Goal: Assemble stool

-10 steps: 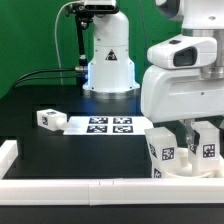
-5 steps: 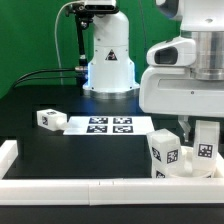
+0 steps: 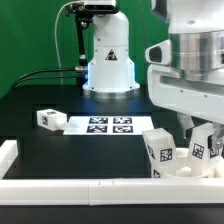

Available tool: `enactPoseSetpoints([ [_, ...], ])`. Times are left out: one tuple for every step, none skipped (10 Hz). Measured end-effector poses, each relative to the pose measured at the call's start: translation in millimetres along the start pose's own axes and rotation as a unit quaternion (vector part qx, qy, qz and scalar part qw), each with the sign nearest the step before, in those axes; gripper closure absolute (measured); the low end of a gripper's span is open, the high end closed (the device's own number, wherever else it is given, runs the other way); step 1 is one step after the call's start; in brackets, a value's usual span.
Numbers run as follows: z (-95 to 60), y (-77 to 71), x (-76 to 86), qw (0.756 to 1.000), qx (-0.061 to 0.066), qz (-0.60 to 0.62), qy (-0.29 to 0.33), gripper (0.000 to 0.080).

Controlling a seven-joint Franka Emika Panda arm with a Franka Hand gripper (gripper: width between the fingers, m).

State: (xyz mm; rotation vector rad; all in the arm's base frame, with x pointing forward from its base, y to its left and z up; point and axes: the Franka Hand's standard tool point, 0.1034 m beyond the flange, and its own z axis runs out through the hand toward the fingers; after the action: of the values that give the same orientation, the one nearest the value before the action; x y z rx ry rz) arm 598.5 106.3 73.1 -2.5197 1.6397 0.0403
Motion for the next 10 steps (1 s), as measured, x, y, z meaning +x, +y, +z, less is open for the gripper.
enactPoseSetpoints([
  [0.1,-0.6,-4.1,0.999,-0.002,0.040,-0.002,0.0466],
  [-0.1,-0.7,-6.9,0.997,-0.005,0.079,-0.005,0.0466],
  [-0.6,-0.7,-6.4,0.994,-0.007,0.106,-0.007,0.0466],
  [0.7,-0.1,-6.0,0.990,-0.006,0.139,-0.010,0.0466],
  [0.9,-0.1,-6.4,0.990,-0.006,0.139,-0.010,0.0466],
  [0.7,1.3,-7.4,0.994,-0.014,0.104,-0.011,0.0466],
  [-2.5,-0.1,-9.5,0.997,-0.027,0.064,-0.017,0.0351],
  [-6.9,-4.3,-6.8,0.999,-0.022,0.021,-0.018,0.0225],
  [-14.2,-6.8,-1.4,0.997,-0.014,-0.069,-0.018,0.0173],
  [-22.0,-10.3,-0.7,0.988,-0.006,-0.155,-0.017,0.0173],
])
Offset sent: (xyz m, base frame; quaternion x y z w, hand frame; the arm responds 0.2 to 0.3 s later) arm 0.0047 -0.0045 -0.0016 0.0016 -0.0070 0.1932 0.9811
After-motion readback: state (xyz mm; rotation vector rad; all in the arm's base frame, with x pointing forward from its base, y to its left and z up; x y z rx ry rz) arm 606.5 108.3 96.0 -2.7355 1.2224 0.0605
